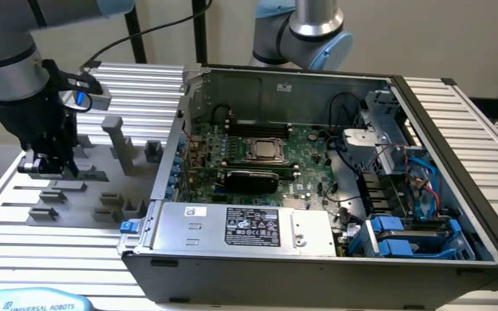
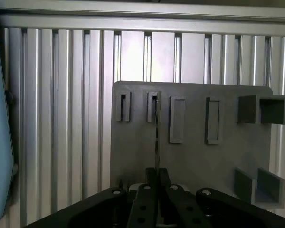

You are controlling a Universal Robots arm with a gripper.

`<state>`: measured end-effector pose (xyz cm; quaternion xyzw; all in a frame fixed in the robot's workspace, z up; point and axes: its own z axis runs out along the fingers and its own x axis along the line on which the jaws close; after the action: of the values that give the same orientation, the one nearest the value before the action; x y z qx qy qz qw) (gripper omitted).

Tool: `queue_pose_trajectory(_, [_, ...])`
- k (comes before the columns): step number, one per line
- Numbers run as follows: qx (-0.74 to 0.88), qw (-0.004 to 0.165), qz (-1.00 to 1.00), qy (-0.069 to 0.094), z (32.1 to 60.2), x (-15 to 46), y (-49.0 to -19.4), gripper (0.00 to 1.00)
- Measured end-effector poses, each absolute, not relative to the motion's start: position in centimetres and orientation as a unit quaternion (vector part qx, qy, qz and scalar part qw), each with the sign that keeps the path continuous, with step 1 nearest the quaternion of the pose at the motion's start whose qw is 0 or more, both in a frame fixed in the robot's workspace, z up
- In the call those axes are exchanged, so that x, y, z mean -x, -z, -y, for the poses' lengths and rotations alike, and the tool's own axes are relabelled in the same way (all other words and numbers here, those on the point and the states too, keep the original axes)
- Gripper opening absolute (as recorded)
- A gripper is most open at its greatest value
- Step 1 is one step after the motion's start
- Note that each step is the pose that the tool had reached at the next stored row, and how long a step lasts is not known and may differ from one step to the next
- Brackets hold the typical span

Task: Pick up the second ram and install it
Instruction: 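Pick up the second ram and move it above second insertion slot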

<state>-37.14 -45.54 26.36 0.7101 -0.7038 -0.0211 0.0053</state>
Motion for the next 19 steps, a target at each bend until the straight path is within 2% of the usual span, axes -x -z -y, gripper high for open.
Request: queue_pose_trajectory(19, [-0.71, 0.006, 0.704, 0.021, 45.5, 32.9, -35.0, 0.13])
